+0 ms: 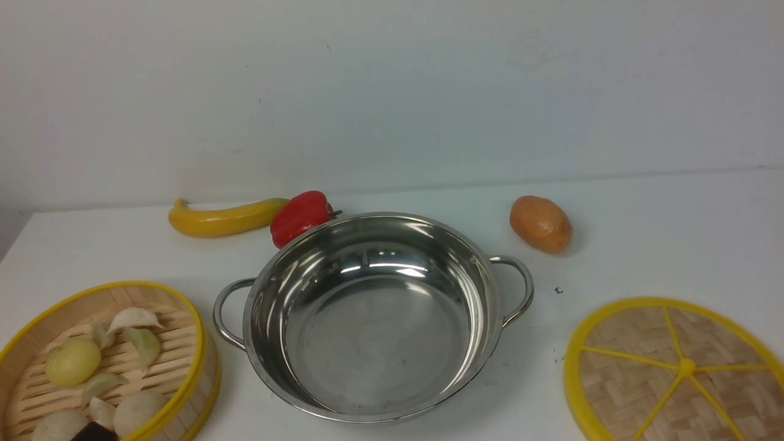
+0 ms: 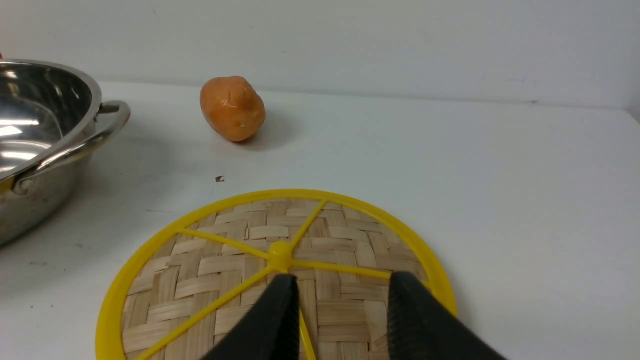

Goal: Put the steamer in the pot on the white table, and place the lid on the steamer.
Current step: 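Grasp the rim of the steamer basket holding the buns with the left gripper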

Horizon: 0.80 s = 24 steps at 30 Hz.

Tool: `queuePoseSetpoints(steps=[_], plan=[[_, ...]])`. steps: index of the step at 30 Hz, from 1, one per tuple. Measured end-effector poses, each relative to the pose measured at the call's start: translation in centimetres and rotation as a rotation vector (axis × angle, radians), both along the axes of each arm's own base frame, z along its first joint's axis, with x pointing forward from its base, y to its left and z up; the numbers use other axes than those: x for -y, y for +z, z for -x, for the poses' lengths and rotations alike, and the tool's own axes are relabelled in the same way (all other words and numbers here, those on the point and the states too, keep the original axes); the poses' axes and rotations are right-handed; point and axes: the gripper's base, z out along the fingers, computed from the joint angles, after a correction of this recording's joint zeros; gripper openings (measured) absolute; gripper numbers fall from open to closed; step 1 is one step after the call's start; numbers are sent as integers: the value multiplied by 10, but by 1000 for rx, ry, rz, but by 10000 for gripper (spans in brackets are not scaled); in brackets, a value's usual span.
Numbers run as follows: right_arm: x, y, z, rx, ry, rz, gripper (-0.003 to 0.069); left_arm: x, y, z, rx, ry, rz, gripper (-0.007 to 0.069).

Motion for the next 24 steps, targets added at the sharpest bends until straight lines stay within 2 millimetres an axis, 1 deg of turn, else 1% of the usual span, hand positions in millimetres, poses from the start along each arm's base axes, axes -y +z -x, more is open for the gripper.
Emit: queuePoseSetpoints(steps=[1,3,4,7,8,10,12,13,16,17,18,19,20,24], plan=[[0,0,0,0,0,0,241,3,2,1,-3,-32,-38,238],[0,0,0,0,0,0,241,9,13,4,12,-105,-116,238],[0,0,0,0,0,0,241,9,16,5,24,-111,-128,238],[0,0,0,0,0,0,241,16,49,14,82,-193,-209,238],[0,0,0,0,0,0,241,17,54,15,80,-209,-231,238],[0,0,0,0,0,0,241,20,76,17,51,-257,-325,238],[0,0,0,0,0,0,241,21,88,15,-2,-285,-377,238],[0,0,0,0,0,0,241,20,95,13,-50,-303,-419,238],[0,0,0,0,0,0,241,17,111,5,-190,-338,-536,238],[0,0,0,0,0,0,241,11,121,-1,-268,-334,-633,238],[0,0,0,0,0,0,241,8,128,-6,-314,-330,-689,238],[0,0,0,0,0,0,241,6,131,-8,-331,-327,-708,238],[0,0,0,0,0,0,241,0,146,-18,-395,-312,-768,238],[0,0,0,0,0,0,241,-14,174,-37,-558,-270,-883,242]])
